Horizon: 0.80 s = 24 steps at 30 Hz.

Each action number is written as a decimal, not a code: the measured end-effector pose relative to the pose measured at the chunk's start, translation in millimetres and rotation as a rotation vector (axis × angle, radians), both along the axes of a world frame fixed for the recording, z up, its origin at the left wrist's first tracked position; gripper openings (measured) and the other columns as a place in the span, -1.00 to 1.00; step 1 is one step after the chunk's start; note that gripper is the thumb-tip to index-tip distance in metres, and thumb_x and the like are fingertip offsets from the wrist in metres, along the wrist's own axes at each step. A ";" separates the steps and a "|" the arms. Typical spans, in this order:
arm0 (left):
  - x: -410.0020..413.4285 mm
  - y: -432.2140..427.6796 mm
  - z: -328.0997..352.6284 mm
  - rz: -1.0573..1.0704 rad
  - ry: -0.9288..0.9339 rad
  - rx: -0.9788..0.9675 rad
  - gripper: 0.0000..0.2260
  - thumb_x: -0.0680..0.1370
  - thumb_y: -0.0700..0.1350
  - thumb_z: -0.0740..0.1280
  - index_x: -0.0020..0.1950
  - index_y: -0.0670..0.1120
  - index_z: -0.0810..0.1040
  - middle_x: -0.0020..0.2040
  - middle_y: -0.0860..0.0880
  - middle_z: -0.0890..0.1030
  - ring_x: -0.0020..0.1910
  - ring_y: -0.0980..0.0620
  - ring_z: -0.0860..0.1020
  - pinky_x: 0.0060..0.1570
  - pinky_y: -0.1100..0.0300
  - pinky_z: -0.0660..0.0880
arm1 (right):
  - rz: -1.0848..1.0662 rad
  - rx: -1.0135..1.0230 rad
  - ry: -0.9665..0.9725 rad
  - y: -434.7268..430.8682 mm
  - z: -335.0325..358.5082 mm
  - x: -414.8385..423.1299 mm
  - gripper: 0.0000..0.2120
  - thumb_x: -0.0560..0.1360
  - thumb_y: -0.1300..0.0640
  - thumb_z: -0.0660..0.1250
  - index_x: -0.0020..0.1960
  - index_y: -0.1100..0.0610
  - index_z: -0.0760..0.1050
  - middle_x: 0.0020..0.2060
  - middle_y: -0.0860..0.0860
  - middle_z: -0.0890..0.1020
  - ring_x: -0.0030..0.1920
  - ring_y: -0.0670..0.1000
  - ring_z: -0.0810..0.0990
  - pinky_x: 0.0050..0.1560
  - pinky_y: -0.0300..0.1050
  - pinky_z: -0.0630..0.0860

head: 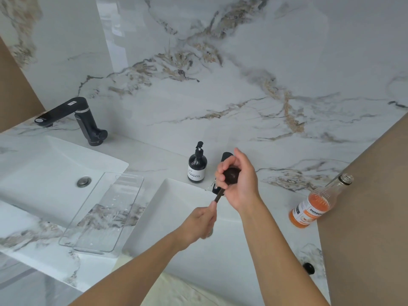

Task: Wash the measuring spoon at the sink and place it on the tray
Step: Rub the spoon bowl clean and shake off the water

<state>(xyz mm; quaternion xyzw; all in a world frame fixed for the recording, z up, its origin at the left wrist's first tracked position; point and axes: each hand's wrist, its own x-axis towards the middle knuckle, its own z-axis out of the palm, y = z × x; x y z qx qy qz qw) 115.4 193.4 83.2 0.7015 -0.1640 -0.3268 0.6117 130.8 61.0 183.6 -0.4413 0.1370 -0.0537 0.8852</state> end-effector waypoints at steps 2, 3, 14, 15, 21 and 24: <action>7.9 -1.5 6.7 -0.029 0.054 -0.052 -0.52 0.63 0.23 0.08 -0.34 -0.07 0.26 -0.45 -0.02 0.22 -0.41 -0.01 0.15 -0.37 0.17 0.19 | 0.008 -0.042 -0.033 0.0 13.9 -0.9 -0.54 0.57 0.00 0.22 -0.44 0.20 0.40 -0.50 0.10 0.45 -0.54 0.05 0.35 -0.58 -0.22 0.13; 11.4 -3.0 10.2 -0.051 0.073 -0.086 -0.51 0.61 0.25 0.10 -0.34 -0.09 0.30 -0.46 -0.01 0.23 -0.42 -0.01 0.15 -0.37 0.16 0.18 | 0.006 -0.069 -0.052 0.5 21.1 -0.8 -0.53 0.58 0.01 0.21 -0.45 0.20 0.40 -0.50 0.10 0.45 -0.54 0.04 0.34 -0.58 -0.22 0.11; 59.9 -30.4 65.1 -0.168 0.348 -0.397 -0.51 0.54 0.18 0.09 -0.42 -0.16 0.38 -0.54 -0.05 0.33 -0.41 -0.03 0.12 -0.47 0.20 0.20 | 0.047 -0.451 -0.406 23.3 79.1 -0.9 -0.50 0.55 -0.05 0.24 -0.49 0.19 0.45 -0.59 0.13 0.47 -0.60 0.03 0.31 -0.53 -0.30 0.17; 61.2 -33.0 69.8 -0.168 0.319 -0.377 -0.58 0.50 0.12 0.11 -0.43 -0.14 0.35 -0.56 -0.04 0.30 -0.46 0.00 0.14 -0.49 0.22 0.15 | 0.073 -0.467 -0.443 24.3 76.8 -0.2 -0.49 0.56 -0.11 0.23 -0.43 0.21 0.47 -0.57 0.14 0.49 -0.62 0.04 0.31 -0.53 -0.27 0.16; 52.1 -36.8 60.1 -0.020 0.398 -0.283 -0.75 0.49 -0.14 -0.02 -0.40 -0.04 0.15 -0.56 0.01 0.17 -0.58 0.11 0.09 -0.49 0.31 -0.03 | 0.051 -0.634 -0.149 27.0 15.6 -5.4 -0.45 0.44 -0.33 0.16 -0.42 0.13 0.35 -0.65 -0.06 0.19 -0.59 -0.05 0.09 -0.46 -0.13 0.05; 36.9 -31.0 47.3 -0.037 0.458 -0.200 -0.66 0.56 -0.03 0.02 -0.42 -0.06 0.21 -0.53 0.02 0.16 -0.51 0.08 0.04 -0.53 0.25 -0.05 | 0.065 -0.433 -0.072 15.8 8.0 -3.8 -0.55 0.37 -0.19 0.38 -0.39 0.05 0.21 -0.59 -0.11 0.12 -0.50 0.00 0.00 -0.49 -0.09 -0.02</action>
